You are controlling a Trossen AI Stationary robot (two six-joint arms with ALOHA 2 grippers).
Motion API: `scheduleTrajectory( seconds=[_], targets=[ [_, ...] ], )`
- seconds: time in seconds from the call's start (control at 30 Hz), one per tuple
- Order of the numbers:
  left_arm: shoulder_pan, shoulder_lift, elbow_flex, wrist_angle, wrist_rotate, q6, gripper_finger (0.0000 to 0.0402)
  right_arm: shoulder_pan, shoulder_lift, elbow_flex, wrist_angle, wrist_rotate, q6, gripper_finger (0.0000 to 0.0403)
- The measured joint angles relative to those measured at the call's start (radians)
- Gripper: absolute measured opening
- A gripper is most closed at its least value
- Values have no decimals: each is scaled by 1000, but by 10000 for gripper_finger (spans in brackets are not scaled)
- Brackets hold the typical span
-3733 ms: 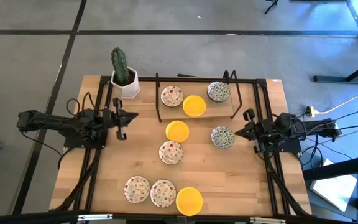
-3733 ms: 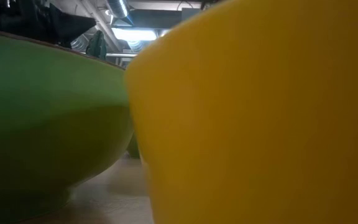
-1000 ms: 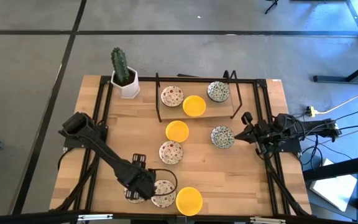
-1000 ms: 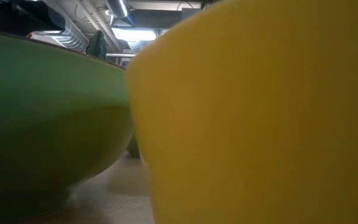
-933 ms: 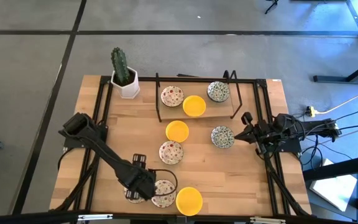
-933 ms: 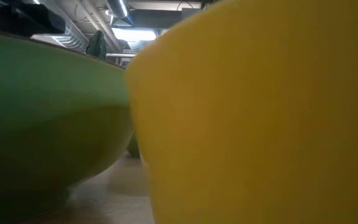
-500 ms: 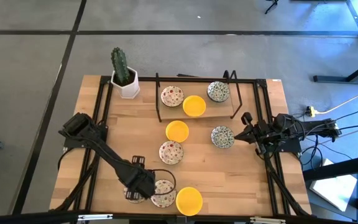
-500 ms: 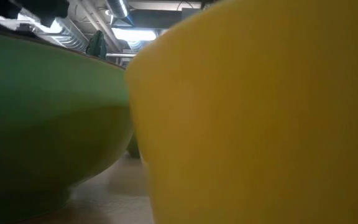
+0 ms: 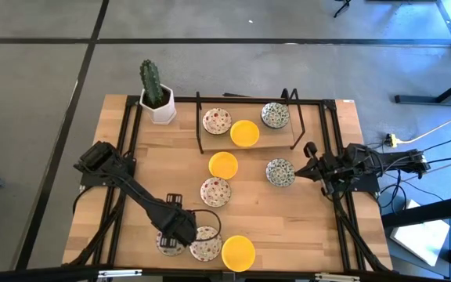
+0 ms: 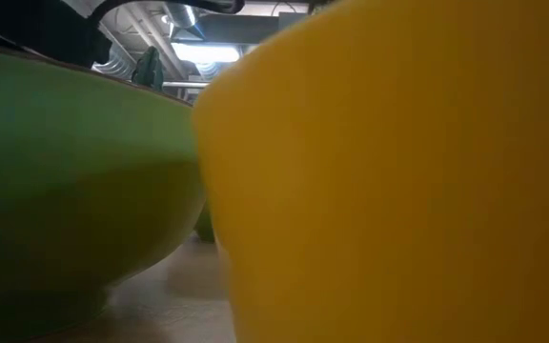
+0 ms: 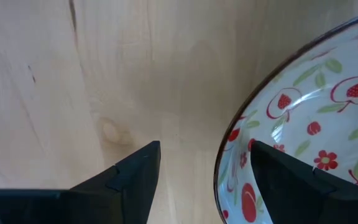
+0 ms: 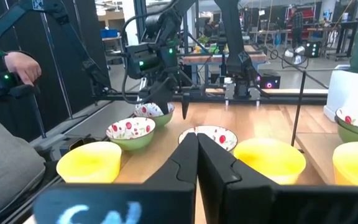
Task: Pick & Place Mini bowls
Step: Stack the green patterned bowl on the green patterned bowl on the shelf
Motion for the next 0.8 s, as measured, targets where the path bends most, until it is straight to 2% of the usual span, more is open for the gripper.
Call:
scheduleTrajectory(
  seconds=[0.13,0.27,0.4,0.53,0.63,0.8],
  targets=[
    [0,0,0,0,1,0,235,0,0,0,2,0,0,6],
    [0,0,0,0,0,8,211,0,0,0,4,0,0,6],
    [0,0,0,0,0,18,161,0,0,0,4,0,0,6],
    [0,0,0,0,4,35,85,0,0,0,4,0,0,6],
    [6,-11,6,0,67,44,25,0,0,0,4,0,1,6],
    [14,-39,4,-2,83,80,14,0,0,0,4,0,1,6]
  ],
)
